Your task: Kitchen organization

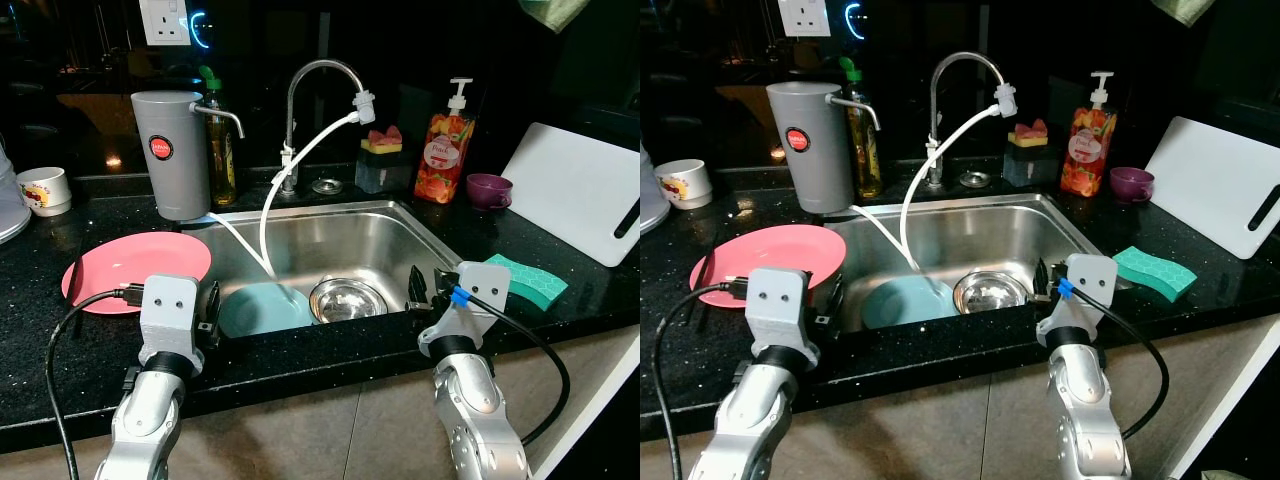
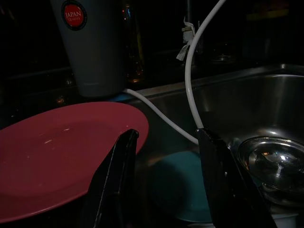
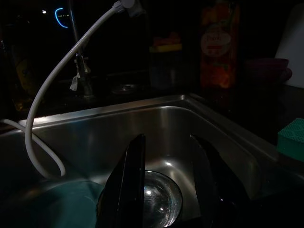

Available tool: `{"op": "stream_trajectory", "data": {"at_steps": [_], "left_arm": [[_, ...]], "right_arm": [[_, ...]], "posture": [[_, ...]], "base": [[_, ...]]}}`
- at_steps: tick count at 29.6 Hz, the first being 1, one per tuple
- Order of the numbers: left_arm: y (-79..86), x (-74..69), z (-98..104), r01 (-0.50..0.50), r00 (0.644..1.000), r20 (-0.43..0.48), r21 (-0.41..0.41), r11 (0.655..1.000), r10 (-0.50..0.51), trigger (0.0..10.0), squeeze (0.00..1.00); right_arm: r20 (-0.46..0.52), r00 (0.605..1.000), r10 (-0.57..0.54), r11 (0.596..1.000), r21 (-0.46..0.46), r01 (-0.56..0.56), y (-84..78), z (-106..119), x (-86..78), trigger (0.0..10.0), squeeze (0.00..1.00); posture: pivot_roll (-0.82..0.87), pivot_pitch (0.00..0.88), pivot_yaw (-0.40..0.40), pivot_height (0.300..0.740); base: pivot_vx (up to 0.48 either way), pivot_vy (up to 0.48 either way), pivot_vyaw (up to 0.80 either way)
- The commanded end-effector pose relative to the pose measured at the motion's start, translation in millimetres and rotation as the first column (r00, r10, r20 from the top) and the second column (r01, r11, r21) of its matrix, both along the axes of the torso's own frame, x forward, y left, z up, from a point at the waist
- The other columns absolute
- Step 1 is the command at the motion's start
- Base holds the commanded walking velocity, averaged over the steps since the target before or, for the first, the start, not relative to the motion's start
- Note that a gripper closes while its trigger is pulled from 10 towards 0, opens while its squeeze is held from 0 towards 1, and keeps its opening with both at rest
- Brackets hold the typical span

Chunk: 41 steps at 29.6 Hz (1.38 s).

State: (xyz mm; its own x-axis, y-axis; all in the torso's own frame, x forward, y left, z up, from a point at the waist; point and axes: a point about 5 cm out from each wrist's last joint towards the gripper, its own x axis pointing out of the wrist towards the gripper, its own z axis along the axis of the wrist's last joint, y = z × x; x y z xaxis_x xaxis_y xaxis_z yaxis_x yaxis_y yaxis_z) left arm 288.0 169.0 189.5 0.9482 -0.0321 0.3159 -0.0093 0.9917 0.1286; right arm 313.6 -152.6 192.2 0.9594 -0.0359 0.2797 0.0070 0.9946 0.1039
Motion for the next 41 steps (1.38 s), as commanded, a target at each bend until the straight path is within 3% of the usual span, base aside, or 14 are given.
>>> {"op": "stream_trajectory", "data": {"at_steps": [1, 41], "left_arm": [[1.2, 0.1, 0.0, -0.004, 1.000, 0.002, 0.007, 1.000, 0.004, 10.0, 0.00], [0.7, 1.3, 0.4, -0.002, 1.000, 0.009, 0.006, 1.000, 0.002, 10.0, 0.00]], "right_arm": [[0.000, 1.000, -0.005, 1.000, 0.011, 0.005, -0.3, -1.0, 0.9, 10.0, 0.00], [0.007, 1.000, 0.000, 1.000, 0.006, 0.000, -0.1, 0.5, 2.4, 10.0, 0.00]], "posture": [[0.11, 0.032, -0.035, 0.740], [0.11, 0.018, -0.036, 0.740]], "base": [[0.000, 0.000, 0.00], [0.000, 0.000, 0.00]]}}
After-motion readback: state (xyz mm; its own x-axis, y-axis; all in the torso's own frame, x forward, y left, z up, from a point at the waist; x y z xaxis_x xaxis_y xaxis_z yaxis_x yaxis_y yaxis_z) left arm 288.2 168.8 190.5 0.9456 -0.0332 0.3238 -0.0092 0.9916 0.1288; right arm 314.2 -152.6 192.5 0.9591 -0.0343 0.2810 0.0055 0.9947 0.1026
